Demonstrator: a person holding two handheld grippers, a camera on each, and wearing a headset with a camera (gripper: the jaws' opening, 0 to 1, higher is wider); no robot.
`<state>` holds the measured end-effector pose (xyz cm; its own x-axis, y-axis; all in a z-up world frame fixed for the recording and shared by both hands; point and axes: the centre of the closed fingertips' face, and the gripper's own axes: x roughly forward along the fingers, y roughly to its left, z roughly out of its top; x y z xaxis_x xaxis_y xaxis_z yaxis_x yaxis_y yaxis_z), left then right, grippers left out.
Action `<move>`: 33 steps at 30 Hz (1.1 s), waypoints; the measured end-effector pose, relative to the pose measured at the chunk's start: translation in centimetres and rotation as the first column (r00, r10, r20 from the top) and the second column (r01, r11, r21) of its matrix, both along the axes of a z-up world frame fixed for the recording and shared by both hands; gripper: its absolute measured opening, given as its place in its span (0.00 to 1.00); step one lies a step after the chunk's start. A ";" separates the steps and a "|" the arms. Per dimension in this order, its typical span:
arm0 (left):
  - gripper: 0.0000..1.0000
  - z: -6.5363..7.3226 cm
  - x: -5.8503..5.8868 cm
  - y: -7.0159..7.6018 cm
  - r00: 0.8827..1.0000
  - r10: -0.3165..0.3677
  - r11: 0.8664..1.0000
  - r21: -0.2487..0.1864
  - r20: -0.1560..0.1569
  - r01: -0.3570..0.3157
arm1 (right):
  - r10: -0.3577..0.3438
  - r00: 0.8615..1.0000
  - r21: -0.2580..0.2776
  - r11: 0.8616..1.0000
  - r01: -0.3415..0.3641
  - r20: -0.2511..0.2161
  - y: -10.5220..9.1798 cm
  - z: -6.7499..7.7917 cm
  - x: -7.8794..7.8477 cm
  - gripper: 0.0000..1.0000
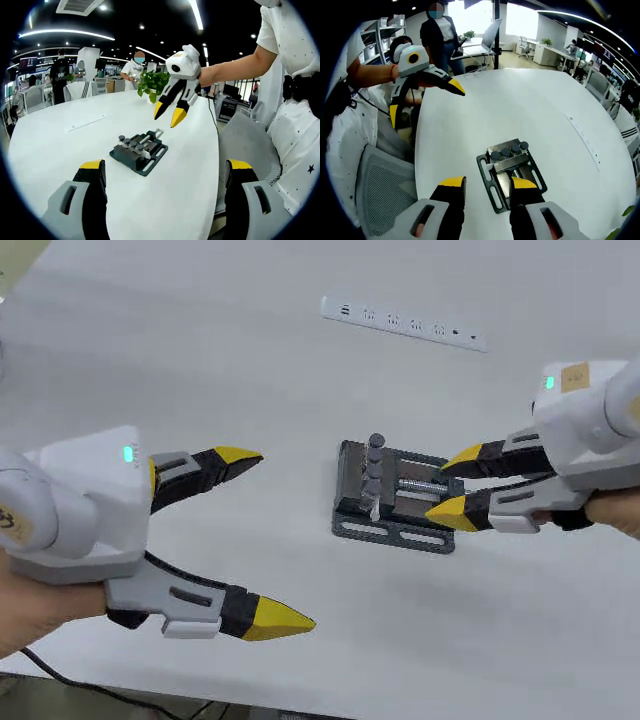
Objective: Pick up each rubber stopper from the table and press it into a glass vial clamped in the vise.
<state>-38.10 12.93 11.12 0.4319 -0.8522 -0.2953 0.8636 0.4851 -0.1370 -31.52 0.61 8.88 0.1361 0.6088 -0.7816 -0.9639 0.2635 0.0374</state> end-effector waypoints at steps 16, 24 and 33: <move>0.99 -0.9 1.1 -0.7 1.000 0.013 0.999 0.041 -0.001 -0.013 | -0.219 0.975 0.259 0.944 0.205 0.025 -5.9 -1.3 -1.9 0.74; 0.99 -2.1 1.6 -1.1 1.000 0.011 0.997 0.078 -0.020 -0.010 | -0.256 0.966 0.352 0.908 0.229 0.032 -7.0 -1.4 -2.0 0.90; 0.99 -3.4 2.1 -0.8 0.999 0.012 0.990 0.138 -0.038 -0.007 | -0.263 0.964 0.345 0.909 0.232 0.044 -7.7 -2.1 -2.1 0.93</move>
<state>-35.99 12.18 7.70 0.4259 -0.7982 -0.4260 0.8543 0.5099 -0.1011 -33.63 -7.09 6.77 0.3750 0.7697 -0.5167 -0.8728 0.4810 0.0831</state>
